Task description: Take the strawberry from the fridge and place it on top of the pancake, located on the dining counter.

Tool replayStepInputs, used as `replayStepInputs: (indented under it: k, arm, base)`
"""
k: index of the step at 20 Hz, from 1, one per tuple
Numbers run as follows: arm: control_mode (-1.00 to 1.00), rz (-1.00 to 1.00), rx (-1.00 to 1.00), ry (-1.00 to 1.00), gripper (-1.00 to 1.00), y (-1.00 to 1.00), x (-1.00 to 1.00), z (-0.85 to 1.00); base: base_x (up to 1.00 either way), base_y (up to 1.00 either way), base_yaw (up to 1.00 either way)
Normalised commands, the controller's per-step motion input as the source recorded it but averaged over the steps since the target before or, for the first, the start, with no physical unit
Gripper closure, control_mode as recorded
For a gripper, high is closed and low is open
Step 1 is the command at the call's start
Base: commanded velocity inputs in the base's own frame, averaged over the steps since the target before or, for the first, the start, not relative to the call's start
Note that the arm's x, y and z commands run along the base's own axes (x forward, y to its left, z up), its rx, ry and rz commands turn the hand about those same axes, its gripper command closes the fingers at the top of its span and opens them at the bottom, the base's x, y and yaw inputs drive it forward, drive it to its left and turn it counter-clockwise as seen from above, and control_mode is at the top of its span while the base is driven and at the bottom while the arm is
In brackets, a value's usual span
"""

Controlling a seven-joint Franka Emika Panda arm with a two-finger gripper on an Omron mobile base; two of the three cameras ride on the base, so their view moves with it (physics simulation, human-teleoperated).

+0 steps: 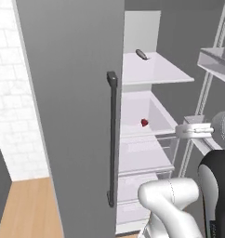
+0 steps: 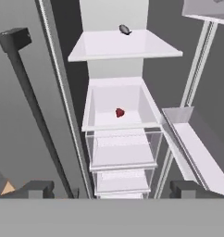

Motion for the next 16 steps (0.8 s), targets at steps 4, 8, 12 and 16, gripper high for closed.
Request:
replayStepInputs:
  k: [4,8,12,16]
  arm:
    - [1.00,0.00,0.00,0.00,-1.00,0.00,0.00,0.00]
    - [1.00,0.00,0.00,0.00,-1.00,0.00,0.00,0.00]
    - [1.00,0.00,0.00,0.00,-1.00,0.00,0.00,0.00]
    - [-1.00,0.01,0.02,0.02,-1.00,-0.04,0.00,0.00]
  base:
    - [0.71,-0.15,0.03]
    - [0.72,0.00,0.03]
    - [0.61,-0.16,0.04]
    - [0.33,-0.12,0.03]
